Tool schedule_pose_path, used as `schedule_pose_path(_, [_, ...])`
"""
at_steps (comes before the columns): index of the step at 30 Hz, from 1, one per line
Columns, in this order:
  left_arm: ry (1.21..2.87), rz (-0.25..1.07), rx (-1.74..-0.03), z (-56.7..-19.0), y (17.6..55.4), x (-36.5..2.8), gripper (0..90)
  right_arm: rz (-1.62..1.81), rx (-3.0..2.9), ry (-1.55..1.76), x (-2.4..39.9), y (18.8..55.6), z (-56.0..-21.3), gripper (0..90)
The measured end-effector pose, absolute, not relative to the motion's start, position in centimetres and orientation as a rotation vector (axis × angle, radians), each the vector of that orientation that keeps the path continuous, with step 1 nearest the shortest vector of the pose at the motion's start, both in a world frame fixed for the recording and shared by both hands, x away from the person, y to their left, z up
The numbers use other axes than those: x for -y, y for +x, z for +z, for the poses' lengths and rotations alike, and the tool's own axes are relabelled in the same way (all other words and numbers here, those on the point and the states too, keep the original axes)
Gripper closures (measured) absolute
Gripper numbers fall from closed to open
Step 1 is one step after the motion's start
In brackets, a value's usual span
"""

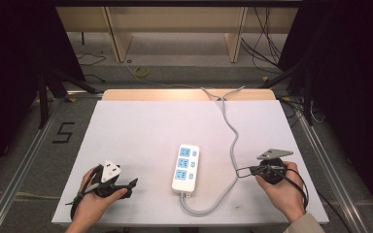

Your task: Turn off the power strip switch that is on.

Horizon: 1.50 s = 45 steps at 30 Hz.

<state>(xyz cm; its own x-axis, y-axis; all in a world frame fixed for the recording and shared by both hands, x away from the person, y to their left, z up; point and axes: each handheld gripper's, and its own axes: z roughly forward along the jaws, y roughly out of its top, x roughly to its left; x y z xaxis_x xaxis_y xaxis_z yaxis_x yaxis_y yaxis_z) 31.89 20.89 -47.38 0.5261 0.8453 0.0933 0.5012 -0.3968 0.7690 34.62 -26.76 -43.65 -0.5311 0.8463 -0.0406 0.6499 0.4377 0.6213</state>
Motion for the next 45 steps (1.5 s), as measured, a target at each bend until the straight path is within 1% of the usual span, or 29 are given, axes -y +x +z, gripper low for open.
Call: schedule_pose_path(45, [2.082,0.642,-1.081,-47.4,32.0,-20.7,21.3,0.824,-2.429,1.191,22.5,35.1,-42.4,90.0])
